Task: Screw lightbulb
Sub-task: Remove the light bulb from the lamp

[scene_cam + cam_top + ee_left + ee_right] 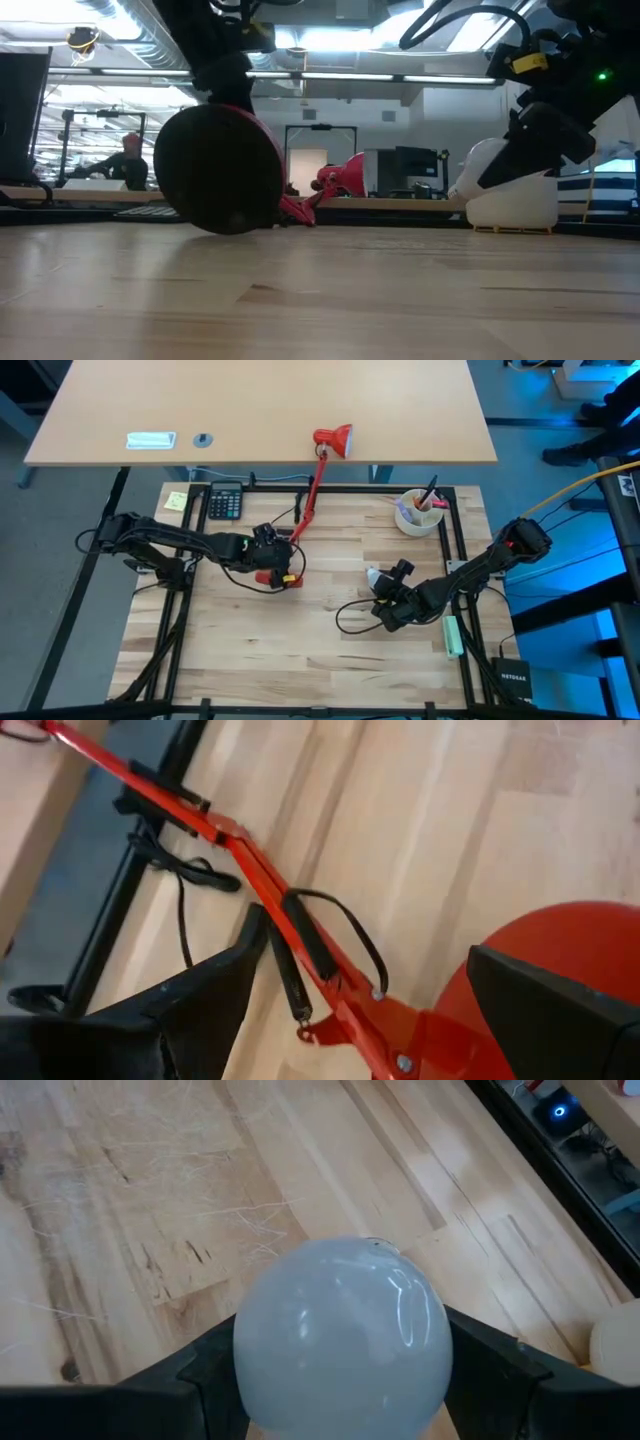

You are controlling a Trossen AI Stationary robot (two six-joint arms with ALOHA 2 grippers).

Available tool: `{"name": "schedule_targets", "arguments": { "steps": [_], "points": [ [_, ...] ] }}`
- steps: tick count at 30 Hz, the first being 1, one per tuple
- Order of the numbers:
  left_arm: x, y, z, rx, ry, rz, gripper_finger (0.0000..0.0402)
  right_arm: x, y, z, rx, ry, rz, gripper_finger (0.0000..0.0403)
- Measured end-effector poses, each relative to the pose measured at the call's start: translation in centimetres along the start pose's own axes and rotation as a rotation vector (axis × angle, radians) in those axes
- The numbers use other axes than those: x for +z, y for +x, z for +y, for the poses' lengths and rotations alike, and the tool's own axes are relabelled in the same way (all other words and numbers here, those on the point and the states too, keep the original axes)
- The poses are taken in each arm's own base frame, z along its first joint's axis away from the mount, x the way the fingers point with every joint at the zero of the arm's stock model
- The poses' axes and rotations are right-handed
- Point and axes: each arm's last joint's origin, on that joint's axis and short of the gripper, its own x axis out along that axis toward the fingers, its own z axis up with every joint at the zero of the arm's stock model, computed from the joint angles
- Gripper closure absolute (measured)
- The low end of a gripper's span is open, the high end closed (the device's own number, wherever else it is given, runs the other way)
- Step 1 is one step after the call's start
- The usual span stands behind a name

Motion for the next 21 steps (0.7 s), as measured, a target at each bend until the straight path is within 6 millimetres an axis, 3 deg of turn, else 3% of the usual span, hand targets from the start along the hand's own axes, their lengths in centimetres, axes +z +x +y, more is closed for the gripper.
{"name": "schedule_targets", "arguments": {
  "steps": [21],
  "points": [
    [-0.1,-0.1,-0.6,-0.041,-0.053,-0.005,0.0047,-0.5,0.6,1.1,0.106,0.075,0.096,0.0137]
  ]
}}
